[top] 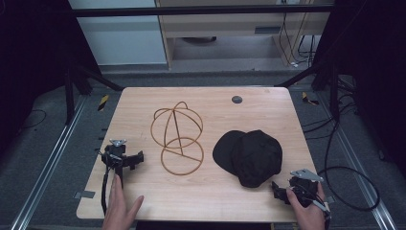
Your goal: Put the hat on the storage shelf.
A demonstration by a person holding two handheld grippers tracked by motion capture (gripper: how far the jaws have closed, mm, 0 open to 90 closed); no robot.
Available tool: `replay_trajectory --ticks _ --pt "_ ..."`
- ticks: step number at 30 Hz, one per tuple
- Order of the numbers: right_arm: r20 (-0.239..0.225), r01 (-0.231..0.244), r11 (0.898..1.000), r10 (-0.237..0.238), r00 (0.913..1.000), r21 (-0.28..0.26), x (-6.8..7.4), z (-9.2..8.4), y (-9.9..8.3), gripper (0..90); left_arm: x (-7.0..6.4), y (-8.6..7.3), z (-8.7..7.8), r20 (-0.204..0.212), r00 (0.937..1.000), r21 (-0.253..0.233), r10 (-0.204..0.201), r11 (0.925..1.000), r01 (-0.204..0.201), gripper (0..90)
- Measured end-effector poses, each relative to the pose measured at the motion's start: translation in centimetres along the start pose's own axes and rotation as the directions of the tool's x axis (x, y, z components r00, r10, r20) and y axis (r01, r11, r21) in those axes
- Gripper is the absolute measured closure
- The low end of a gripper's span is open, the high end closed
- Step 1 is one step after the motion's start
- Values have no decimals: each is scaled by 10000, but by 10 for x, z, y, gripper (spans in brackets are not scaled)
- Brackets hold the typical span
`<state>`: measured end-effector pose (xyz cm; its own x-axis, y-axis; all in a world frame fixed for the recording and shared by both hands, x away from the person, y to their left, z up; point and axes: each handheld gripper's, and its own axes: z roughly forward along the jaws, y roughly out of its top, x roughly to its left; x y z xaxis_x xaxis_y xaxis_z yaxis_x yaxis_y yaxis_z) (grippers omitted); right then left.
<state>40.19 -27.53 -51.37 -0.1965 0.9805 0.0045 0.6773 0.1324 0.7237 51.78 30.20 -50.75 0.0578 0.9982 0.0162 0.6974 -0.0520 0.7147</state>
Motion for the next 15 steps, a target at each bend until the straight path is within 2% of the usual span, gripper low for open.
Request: replay_trajectory --ticks 5,8,10,12,13,15 --pt "-95 128 9999 -128 9999 5 0 3 3 5 0 0 0 4 10000 3 3 10000 -3 0" --pt "-211 198 9998 -197 9996 58 -1 3 6 42 0 0 0 2 10000 1 2 10000 -2 0" --pt "-550 155 9997 -144 9984 209 -1 2 9 67 0 0 0 1 10000 0 0 10000 0 0" --pt "-690 393 9985 -367 9969 373 -1 -1 13 66 0 0 0 19 10000 12 0 10000 0 0" --pt "-758 889 9944 -845 9935 572 0 -5 18 72 0 0 0 21 10000 13 3 10000 -3 0" --pt "-803 979 9927 -922 9925 704 0 -8 21 73 1 0 0 115 9999 23 92 10000 -93 0"
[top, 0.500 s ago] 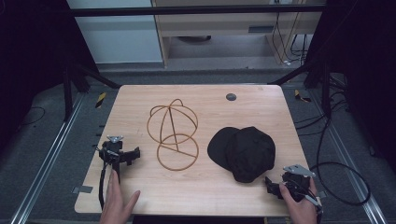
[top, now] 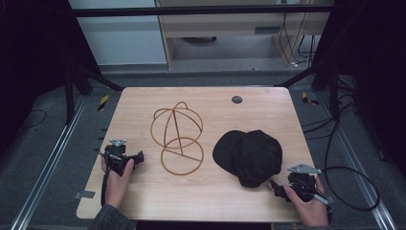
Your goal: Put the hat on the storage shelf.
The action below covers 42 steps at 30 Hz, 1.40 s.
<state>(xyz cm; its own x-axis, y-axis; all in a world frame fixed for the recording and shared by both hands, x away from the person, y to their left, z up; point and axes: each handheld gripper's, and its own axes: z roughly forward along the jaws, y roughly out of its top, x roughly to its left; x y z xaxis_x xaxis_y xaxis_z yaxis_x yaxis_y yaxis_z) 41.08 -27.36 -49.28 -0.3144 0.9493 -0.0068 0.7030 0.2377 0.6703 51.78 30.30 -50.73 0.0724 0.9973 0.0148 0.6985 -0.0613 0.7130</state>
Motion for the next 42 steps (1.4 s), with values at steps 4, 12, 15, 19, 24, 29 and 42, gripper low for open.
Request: replay_trajectory --ticks 4,12,15,19,24,29,42 --pt "-257 755 9967 -748 9969 286 0 -20 23 86 3 -2 -2 285 9991 14 305 9995 -305 0" --pt "-645 1866 9817 -1840 9808 380 4 -53 71 81 2 -1 -2 220 9994 4 265 9996 -265 0" --pt "-739 2325 9711 -2282 9708 548 7 -63 92 80 1 -1 -1 201 9996 -1 221 9998 -221 0" --pt "-1236 2744 9603 -2668 9558 495 21 -66 113 79 1 -1 -1 173 9996 -7 204 9998 -204 0" --pt "-1540 3015 9512 -2887 9450 666 33 -48 130 79 0 -2 -2 170 9997 -3 200 9998 -200 0" --pt "-1770 2823 9531 -2608 9490 1089 30 -22 140 112 0 -2 -2 170 9997 1 201 9998 -201 0" --pt "-2364 2847 9474 -2460 9400 1461 22 -8 141 515 -1 -2 -2 161 9996 15 211 9998 -211 0"
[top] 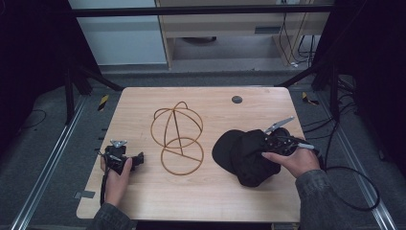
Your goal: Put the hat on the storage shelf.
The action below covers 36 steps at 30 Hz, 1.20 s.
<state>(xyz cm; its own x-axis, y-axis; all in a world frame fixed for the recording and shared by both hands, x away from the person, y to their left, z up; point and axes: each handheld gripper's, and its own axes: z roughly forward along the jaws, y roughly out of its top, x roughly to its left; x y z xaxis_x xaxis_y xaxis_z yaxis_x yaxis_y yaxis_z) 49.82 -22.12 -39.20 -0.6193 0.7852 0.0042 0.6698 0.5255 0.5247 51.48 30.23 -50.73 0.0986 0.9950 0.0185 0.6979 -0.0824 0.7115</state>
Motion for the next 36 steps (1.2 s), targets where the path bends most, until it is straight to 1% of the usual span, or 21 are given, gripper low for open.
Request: replay_trajectory --ticks 2,4,5,7,11,13,14,15,16,17,18,19,21,24,27,28,29,30,31,32,36 --pt "-192 77 10000 -76 9998 20 -1 0 0 622 0 0 0 7 10000 -17 -11 10000 11 0" --pt "-275 208 9998 -207 9994 48 -1 1 1 697 0 0 0 12 10000 -18 -8 10000 8 0" --pt "-339 261 9997 -262 9991 -28 -1 0 2 765 -1 0 0 17 10000 -18 -3 10000 3 0" --pt "-415 245 9997 -247 9988 -51 -1 -1 3 804 -1 0 0 18 10000 -22 -9 10000 9 0" --pt "-525 170 9999 -169 9985 7 -1 -3 7 834 -1 0 0 20 10000 -20 -5 10000 5 0" --pt "-551 143 9999 -143 9984 -3 -1 -6 10 845 -1 0 0 20 10000 -19 -5 10000 5 0" --pt "-590 83 10000 -83 9982 9 -1 -11 15 853 -1 0 0 21 10000 -17 -3 10000 3 0" --pt "-590 83 10000 -83 9982 9 -1 -11 15 853 -1 0 0 19 10000 -18 0 10000 0 0" --pt "-614 123 9999 -125 9980 -30 0 -17 21 859 -1 0 0 21 10000 -19 -2 10000 2 0" --pt "-614 123 9999 -125 9980 -30 0 -17 21 859 -1 0 0 21 10000 -19 -2 10000 2 0" --pt "-564 75 10000 -76 9984 -25 0 -24 26 862 -1 0 0 24 10000 -19 -1 10000 1 0" --pt "-564 75 10000 -76 9984 -25 0 -24 26 862 -1 0 0 24 10000 -19 2 10000 -2 0" --pt "-492 72 10000 -74 9988 -49 0 -32 32 864 -1 0 0 23 10000 -22 1 10000 -1 0" --pt "-465 -91 9998 83 9989 -179 -1 -44 40 865 -1 0 0 24 10000 -24 -2 10000 2 0" --pt "-549 -373 9978 343 9979 -549 -3 -59 47 866 -1 0 0 27 10000 -51 -34 10000 34 0" --pt "-539 -501 9950 456 9975 -859 -4 -69 52 867 -1 0 0 27 10000 -52 -32 10000 33 0" --pt "-539 -501 9950 456 9975 -859 -4 -69 52 867 -1 0 0 28 10000 -52 -35 10000 35 0" --pt "-572 -490 9938 434 9974 -1000 -4 -73 55 867 -1 0 0 29 10000 -54 -38 10000 38 0" --pt "-533 -520 9926 464 9975 -1100 -4 -77 57 867 -1 0 0 28 10000 -53 -34 10000 35 0" --pt "-467 -529 9899 471 9978 -1314 -2 -84 62 868 -1 0 0 29 10000 -50 -32 10000 32 0" --pt "-335 -521 9828 469 9983 -1773 1 -97 71 868 -1 -1 0 32 10000 -53 -32 10000 32 0"
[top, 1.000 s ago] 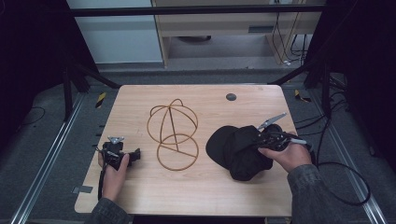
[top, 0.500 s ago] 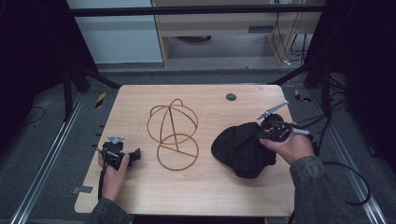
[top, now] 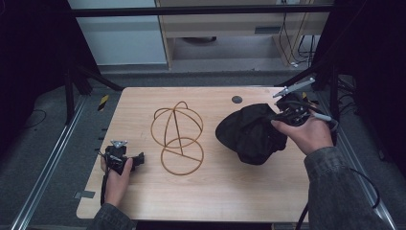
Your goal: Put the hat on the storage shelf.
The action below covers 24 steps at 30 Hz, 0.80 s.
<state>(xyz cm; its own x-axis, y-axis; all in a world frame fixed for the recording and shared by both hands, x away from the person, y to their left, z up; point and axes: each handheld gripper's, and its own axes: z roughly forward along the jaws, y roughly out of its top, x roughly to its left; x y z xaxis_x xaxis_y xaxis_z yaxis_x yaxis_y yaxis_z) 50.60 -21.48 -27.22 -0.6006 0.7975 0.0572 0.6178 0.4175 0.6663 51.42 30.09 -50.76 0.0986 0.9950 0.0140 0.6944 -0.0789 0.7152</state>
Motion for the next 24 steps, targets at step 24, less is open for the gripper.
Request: replay_trajectory --ticks 24 --pt "448 -257 9851 337 9984 -1700 21 -16 77 870 -1 0 -1 24 10000 9 41 10000 -41 0"
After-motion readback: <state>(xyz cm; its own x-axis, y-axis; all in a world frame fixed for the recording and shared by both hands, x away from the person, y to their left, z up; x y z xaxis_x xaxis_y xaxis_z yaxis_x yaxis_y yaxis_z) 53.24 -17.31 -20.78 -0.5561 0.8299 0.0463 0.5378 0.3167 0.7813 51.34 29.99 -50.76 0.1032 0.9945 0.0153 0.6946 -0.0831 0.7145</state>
